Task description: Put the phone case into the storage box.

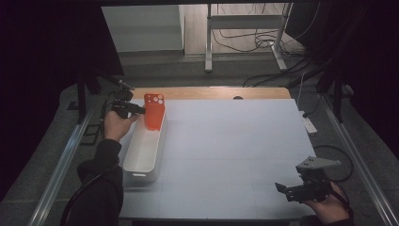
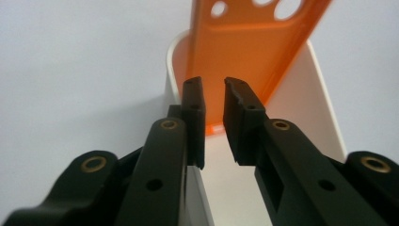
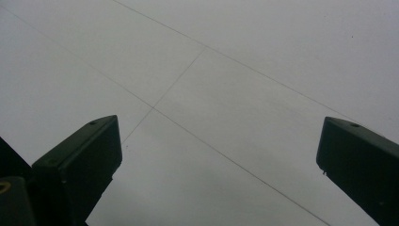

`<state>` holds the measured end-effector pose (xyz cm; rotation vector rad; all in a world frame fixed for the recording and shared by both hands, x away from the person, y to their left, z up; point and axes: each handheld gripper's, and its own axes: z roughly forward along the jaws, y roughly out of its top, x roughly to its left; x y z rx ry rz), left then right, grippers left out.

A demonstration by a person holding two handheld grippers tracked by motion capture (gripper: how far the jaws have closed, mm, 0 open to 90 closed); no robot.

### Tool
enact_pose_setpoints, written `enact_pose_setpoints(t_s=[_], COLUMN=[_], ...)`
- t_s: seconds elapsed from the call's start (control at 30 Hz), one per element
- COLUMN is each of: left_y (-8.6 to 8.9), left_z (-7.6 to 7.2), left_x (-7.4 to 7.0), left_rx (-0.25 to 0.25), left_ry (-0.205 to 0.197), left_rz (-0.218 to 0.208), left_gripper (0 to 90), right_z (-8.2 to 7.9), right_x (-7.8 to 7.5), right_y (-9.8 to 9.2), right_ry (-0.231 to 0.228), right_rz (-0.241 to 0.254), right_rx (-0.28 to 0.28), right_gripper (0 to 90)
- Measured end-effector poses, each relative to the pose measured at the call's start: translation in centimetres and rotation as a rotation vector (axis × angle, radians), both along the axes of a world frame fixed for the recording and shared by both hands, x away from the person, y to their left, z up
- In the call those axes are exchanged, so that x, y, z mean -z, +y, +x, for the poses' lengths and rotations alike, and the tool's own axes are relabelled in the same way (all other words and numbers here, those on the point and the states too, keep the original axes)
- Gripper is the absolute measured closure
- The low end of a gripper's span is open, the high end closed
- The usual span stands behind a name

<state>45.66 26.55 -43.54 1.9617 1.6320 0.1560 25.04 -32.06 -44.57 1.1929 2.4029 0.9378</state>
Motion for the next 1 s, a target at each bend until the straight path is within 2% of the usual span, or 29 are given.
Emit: enact_pose_setpoints(t_s=[0.3, 0.53, 0.67, 0.8, 0.87, 0.9, 0.97, 1.0], left_y=[-0.3, -0.4, -0.7, -0.8, -0.8, -0.9, -1.0, -1.0], left_z=[-0.5, -1.1, -1.7, -2.4, -2.5, -2.8, -3.0, -3.1], left_x=[-0.1, -0.3, -0.4, -0.6, -0.6, -0.6, -0.6, -0.6], left_rx=[0.029, 0.053, 0.091, 0.115, 0.124, 0.149, 0.171, 0.177], left_ry=[-0.031, -0.081, -0.119, -0.156, -0.162, -0.169, -0.179, -0.183], left_rz=[-0.011, -0.028, -0.045, -0.065, -0.069, -0.079, -0.069, -0.065], left_gripper=[67.6, 52.7, 47.9, 37.8, 32.3, 32.3, 25.5, 25.5], right_z=[0.0, 0.0, 0.0, 0.0, 0.0, 0.0, 0.0, 0.0], right_x=[0.0, 0.0, 0.0, 0.0, 0.0, 0.0, 0.0, 0.0], right_y=[0.0, 0.0, 0.0, 0.0, 0.0, 0.0, 0.1, 0.1], right_ry=[-0.001, -0.002, -0.003, -0.004, -0.003, -0.003, -0.002, -0.002], right_rz=[0.004, 0.003, 0.001, -0.001, -0.001, -0.001, -0.002, -0.002], right_rx=[0.001, 0.001, 0.000, -0.001, -0.002, -0.002, -0.001, -0.001], right_gripper=[0.4, 0.4, 0.4, 0.4, 0.4, 0.4, 0.4, 0.4])
